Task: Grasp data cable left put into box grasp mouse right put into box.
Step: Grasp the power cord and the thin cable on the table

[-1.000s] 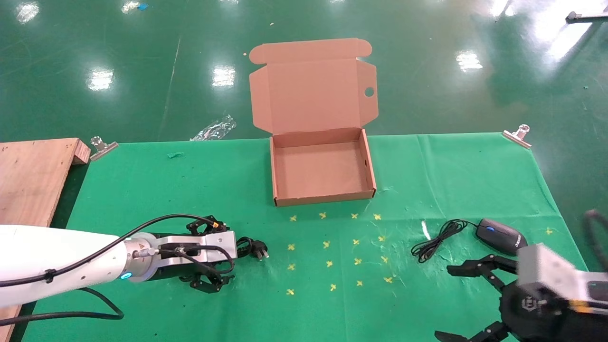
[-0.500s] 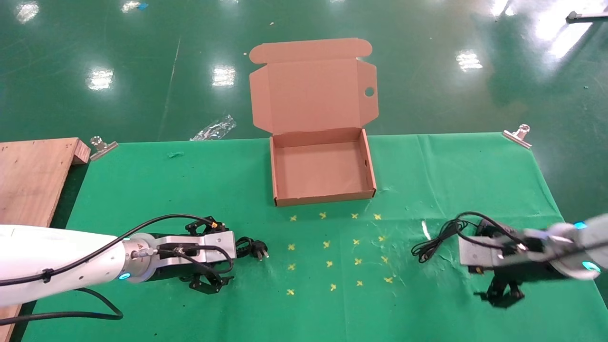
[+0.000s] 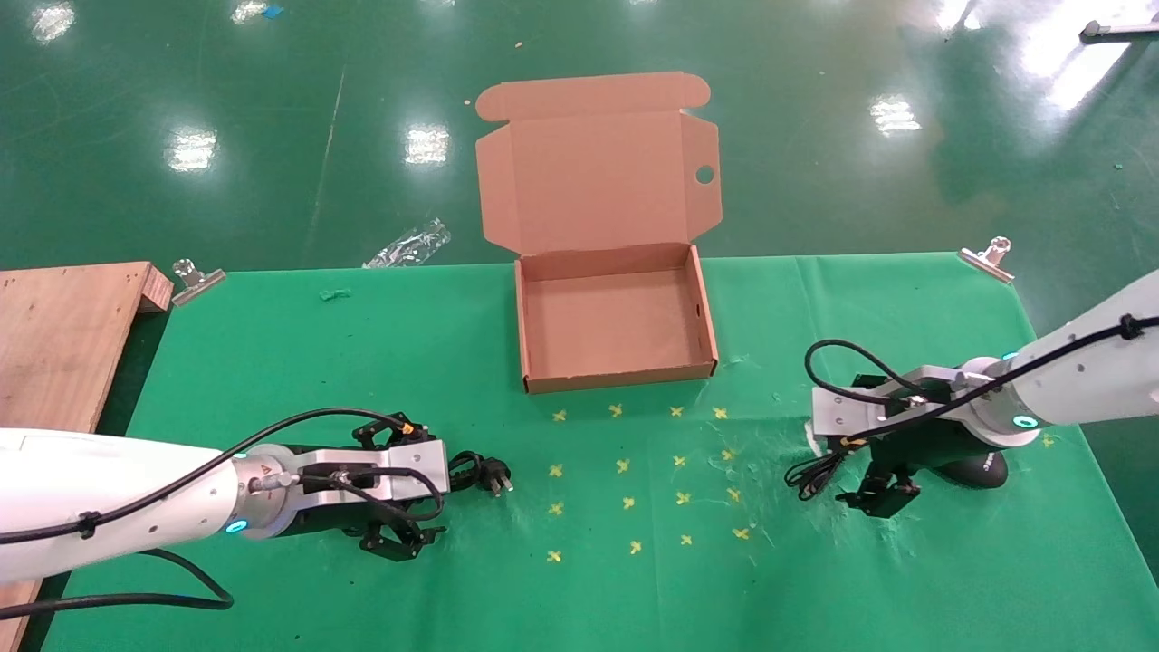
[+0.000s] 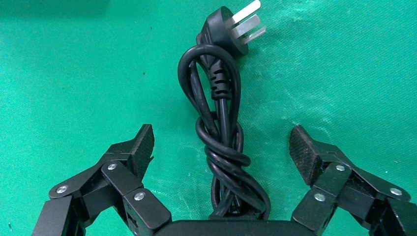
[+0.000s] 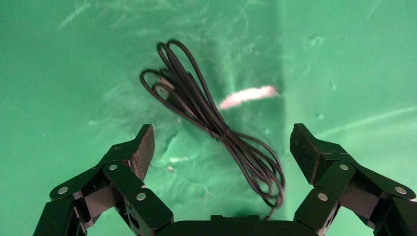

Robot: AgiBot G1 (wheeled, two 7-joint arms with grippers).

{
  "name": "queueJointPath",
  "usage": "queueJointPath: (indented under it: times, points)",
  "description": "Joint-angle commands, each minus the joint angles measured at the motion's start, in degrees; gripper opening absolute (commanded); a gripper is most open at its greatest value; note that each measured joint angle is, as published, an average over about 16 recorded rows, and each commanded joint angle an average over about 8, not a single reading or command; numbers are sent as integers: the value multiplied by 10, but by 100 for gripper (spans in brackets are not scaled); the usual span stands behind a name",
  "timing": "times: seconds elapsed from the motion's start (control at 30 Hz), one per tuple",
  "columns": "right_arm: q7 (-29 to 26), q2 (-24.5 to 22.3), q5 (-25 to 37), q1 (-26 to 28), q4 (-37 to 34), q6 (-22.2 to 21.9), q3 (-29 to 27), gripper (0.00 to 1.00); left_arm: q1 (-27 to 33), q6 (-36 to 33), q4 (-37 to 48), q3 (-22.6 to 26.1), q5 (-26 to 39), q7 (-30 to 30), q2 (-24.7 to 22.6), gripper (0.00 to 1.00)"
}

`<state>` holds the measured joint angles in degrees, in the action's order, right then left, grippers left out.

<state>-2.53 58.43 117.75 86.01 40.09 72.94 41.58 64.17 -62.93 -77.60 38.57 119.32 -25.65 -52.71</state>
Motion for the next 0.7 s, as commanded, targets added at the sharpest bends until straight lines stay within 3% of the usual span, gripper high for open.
queueJointPath:
  times: [0.03,0.07,0.3,0.33,0.7]
  points:
    - [15,11,-2,6,-26,-3,2,100,0,0,0,0,0,0,0,100]
    - [19,15,0,9,-37,-5,3,94,0,0,0,0,0,0,0,94]
    - [32,30,11,21,-76,-12,7,6,0,0,0,0,0,0,0,6]
    - [32,29,10,21,-76,-12,6,0,0,0,0,0,0,0,0,0]
    - [28,23,4,16,-61,-10,5,0,0,0,0,0,0,0,0,0]
